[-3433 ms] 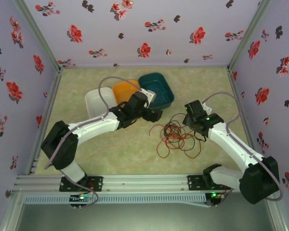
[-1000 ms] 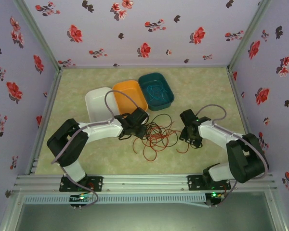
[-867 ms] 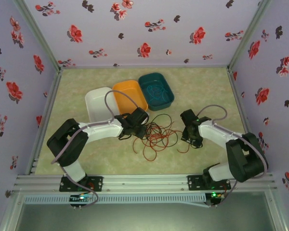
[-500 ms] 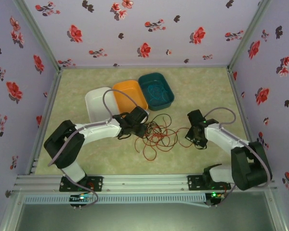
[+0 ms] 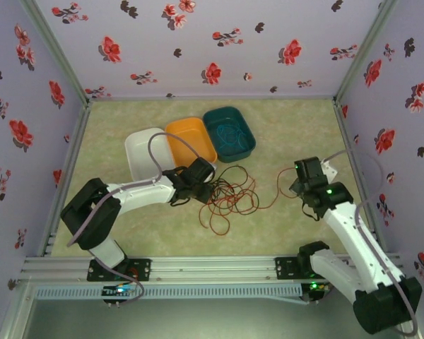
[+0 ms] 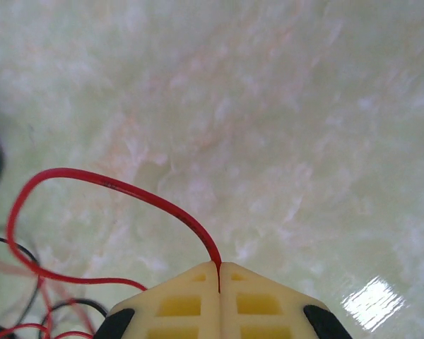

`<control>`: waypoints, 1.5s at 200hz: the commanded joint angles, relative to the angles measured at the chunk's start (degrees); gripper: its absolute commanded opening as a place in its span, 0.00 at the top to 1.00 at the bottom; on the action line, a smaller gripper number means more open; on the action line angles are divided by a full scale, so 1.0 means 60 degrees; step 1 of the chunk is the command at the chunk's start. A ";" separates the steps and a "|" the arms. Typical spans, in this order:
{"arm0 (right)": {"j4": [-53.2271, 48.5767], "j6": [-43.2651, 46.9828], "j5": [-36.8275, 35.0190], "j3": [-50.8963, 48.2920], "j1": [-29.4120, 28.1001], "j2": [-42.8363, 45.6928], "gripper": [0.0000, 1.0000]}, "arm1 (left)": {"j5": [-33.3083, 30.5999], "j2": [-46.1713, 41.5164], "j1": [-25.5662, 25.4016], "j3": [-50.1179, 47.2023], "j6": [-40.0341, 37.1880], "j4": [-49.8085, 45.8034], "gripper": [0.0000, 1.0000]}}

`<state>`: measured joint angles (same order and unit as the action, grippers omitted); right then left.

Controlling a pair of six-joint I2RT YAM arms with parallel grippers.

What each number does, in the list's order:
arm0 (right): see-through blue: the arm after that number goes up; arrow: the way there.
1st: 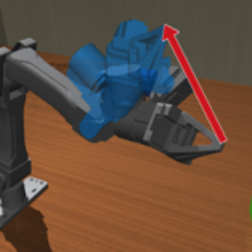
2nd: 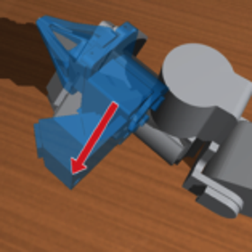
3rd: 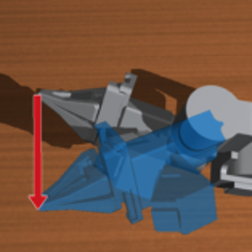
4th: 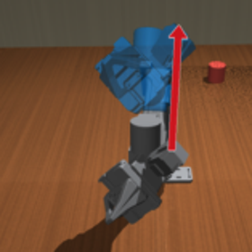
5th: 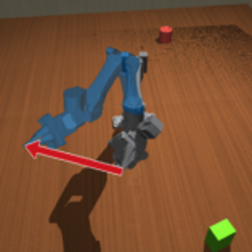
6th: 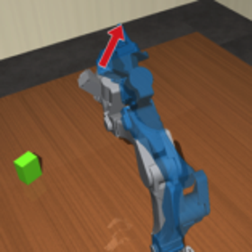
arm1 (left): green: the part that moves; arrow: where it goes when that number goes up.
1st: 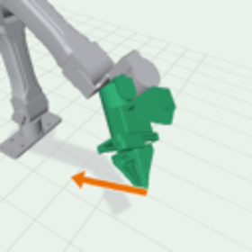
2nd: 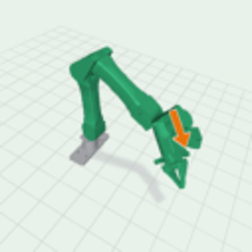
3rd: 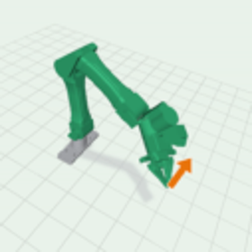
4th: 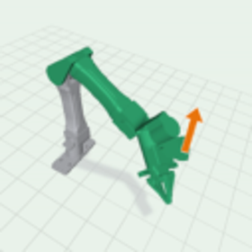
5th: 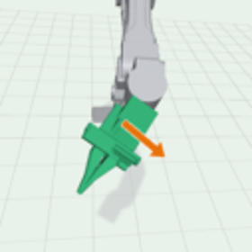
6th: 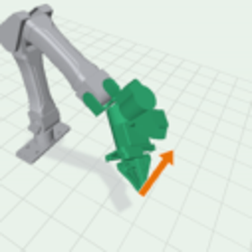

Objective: Untangle the cables

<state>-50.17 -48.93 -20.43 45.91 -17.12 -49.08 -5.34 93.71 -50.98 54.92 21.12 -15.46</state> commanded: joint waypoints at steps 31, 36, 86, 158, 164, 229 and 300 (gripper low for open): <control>-0.1370 0.1409 -0.1484 0.2101 0.0049 0.0436 1.00 | 0.0114 -0.0238 0.0055 -0.0274 0.0197 0.0101 1.00; -0.1399 0.1535 -0.1551 0.2295 0.0055 0.0438 1.00 | 0.0130 -0.0234 0.0059 -0.0276 0.0190 0.0117 1.00; -0.0922 0.2388 -0.1427 0.3703 0.0045 0.0414 1.00 | 0.0171 -0.0432 0.0029 -0.0292 0.0082 0.0255 0.96; 0.0426 0.3193 -0.0134 0.4784 0.0038 -0.0045 1.00 | 0.0286 -0.1183 0.0015 0.0032 0.0028 0.0175 0.67; 0.0555 0.3246 0.0015 0.4810 0.0034 -0.0067 1.00 | 0.0272 -0.1290 0.0015 0.0032 0.0051 0.0190 0.64; 0.1646 0.3692 0.1340 0.4891 -0.0269 -0.0395 1.00 | 0.0110 -0.2469 0.0015 0.0130 0.0295 0.0110 0.36; 0.2643 0.3701 0.1247 0.4926 -0.1451 -0.1069 1.00 | -0.1261 -0.4262 0.0067 0.0003 0.0344 0.0022 0.00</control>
<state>-38.02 -28.01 -13.19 73.71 -23.86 -54.15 -7.77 71.75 -50.98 53.89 22.37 -14.26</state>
